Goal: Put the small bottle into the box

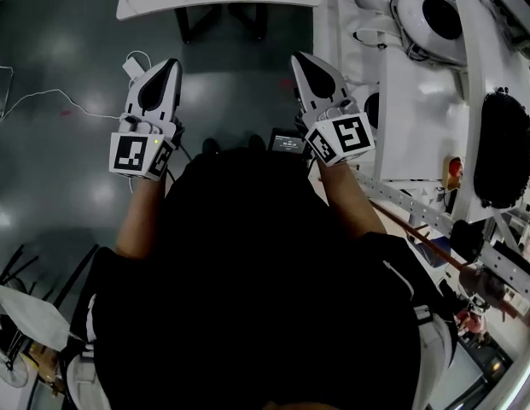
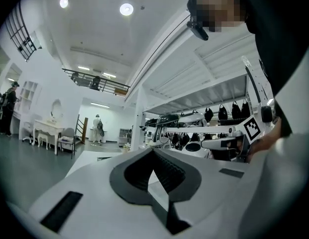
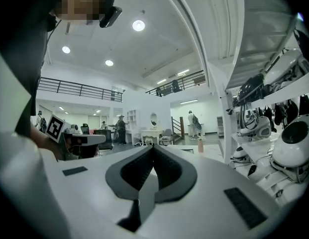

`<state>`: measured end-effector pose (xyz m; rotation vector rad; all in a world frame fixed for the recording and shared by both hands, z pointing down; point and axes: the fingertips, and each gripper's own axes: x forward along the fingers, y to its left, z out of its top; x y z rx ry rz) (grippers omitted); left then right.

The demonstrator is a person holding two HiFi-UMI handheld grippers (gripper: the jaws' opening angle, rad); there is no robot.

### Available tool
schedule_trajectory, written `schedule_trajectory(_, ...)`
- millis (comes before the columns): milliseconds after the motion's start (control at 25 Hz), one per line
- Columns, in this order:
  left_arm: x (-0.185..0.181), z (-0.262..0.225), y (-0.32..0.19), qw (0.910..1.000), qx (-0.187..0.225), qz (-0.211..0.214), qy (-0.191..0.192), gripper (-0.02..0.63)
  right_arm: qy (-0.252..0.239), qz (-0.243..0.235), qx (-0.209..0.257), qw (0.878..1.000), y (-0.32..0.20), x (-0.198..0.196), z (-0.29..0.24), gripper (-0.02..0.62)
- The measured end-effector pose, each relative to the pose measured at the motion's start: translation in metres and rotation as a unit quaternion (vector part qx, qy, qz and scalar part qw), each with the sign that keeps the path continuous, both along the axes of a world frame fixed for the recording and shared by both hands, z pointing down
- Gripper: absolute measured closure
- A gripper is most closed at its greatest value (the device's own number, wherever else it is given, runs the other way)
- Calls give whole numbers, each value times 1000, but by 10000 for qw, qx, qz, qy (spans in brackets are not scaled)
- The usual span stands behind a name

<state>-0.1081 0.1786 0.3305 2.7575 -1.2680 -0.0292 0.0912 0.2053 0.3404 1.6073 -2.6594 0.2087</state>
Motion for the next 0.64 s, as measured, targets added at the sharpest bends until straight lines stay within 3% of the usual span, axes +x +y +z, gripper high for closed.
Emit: schedule_trajectory(640, 31, 1, 6, 9992, -160, -325, 138, 591, -153, -245, -14, 9996, 4, 36, 1, 563)
